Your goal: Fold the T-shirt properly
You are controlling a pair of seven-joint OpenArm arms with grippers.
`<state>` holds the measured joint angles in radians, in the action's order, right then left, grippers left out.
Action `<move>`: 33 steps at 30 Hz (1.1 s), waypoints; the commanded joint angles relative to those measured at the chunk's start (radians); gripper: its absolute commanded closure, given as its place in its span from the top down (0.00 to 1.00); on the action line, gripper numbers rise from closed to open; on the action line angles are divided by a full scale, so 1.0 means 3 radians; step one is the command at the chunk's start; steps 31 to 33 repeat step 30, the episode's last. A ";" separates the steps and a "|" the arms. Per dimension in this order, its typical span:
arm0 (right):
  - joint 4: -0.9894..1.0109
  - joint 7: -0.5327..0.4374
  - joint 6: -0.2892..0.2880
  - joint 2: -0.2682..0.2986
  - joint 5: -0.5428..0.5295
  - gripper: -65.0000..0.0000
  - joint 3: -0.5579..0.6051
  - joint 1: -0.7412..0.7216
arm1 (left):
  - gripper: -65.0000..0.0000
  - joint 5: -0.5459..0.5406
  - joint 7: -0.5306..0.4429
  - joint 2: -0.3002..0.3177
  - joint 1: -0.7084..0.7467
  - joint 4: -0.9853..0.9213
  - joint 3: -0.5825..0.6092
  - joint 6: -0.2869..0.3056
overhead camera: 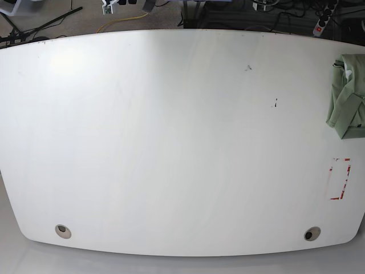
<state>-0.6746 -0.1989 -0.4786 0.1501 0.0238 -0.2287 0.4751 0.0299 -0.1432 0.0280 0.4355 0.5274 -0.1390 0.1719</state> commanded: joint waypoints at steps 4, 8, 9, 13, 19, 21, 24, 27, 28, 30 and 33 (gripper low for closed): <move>0.0313 0.0088 0.0135 0.0024 0.0143 0.33 -0.0002 -0.0159 | 0.43 0.0015 -0.0021 0.0057 -0.0288 -0.0543 -0.0004 -0.0013; 0.0671 0.0083 0.0334 0.0034 0.0169 0.34 -0.0002 -0.0415 | 0.43 0.0036 -0.0021 0.0063 -0.0523 -0.0860 0.0006 -0.0258; 0.0732 0.0083 0.0345 0.0034 0.0169 0.34 -0.0002 -0.0466 | 0.43 0.0036 -0.0021 0.0063 -0.0579 -0.0932 0.0006 -0.0294; 0.0978 0.0088 0.0360 0.0034 0.0169 0.34 0.0003 -0.0661 | 0.43 0.0041 -0.0021 0.0063 -0.0805 -0.1229 0.0011 -0.0330; 0.1162 0.0088 0.0360 0.0039 0.0169 0.34 0.0003 -0.0794 | 0.43 0.0041 -0.0016 0.0103 -0.1040 -0.1561 0.0011 -0.0335; 0.1162 0.0088 0.0360 0.0039 0.0169 0.34 0.0003 -0.0794 | 0.43 0.0041 -0.0016 0.0103 -0.1055 -0.1576 0.0011 -0.0335; 0.1162 0.0088 0.0360 0.0039 0.0174 0.34 0.0003 -0.0788 | 0.43 0.0036 -0.0016 0.0103 -0.1055 -0.1566 0.0011 -0.0371; 0.1162 0.0088 0.0360 0.0039 0.0174 0.34 0.0003 -0.0788 | 0.43 0.0036 -0.0016 0.0103 -0.1055 -0.1561 0.0011 -0.0545; 0.1162 0.0088 0.0360 0.0039 0.0174 0.34 0.0003 -0.0788 | 0.43 0.0036 -0.0016 0.0103 -0.1055 -0.1561 0.0011 -0.0570; 0.1162 0.0088 0.0360 0.0039 0.0174 0.34 0.0003 -0.0799 | 0.43 0.0036 -0.0016 0.0103 -0.1055 -0.1561 0.0011 -0.0575; 0.1162 0.0088 0.0360 0.0039 0.0174 0.34 0.0003 -0.0799 | 0.43 0.0036 -0.0016 0.0103 -0.1055 -0.1561 0.0011 -0.0575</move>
